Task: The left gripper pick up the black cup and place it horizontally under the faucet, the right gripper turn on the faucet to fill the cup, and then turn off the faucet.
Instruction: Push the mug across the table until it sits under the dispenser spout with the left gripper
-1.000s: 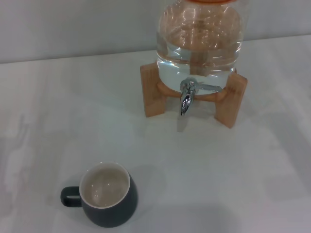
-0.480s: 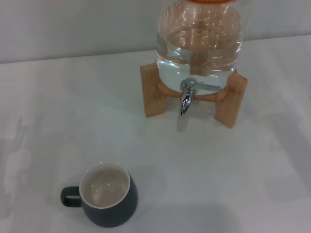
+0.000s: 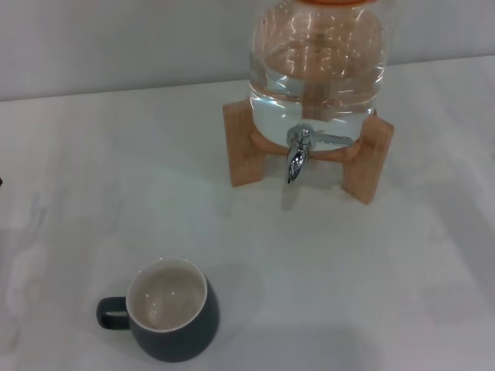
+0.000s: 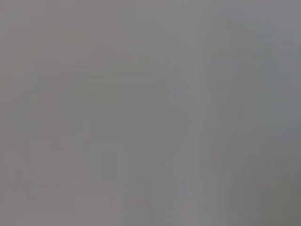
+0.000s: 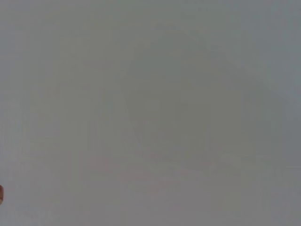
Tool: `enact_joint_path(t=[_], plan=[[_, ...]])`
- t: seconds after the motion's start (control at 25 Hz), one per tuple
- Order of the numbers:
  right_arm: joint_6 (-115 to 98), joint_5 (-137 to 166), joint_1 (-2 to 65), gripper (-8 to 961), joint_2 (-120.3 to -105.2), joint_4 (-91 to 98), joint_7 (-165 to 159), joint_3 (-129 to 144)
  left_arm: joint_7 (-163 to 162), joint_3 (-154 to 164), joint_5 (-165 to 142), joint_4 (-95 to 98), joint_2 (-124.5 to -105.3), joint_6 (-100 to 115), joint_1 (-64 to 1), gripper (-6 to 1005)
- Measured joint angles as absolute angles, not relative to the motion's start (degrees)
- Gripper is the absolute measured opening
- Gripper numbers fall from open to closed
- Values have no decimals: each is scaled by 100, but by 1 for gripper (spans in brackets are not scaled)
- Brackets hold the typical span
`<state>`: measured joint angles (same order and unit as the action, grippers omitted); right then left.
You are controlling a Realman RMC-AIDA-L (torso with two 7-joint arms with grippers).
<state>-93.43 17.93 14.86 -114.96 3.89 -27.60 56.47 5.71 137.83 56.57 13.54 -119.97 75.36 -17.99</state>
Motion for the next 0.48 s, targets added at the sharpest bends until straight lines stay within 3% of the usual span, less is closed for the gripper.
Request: enact_joint_path(t=[0.48], plan=[[-9317, 1793, 1500, 868, -11496, 386, -2760, 5790, 577, 14332, 5670, 1509, -12021, 7528, -1259, 882]])
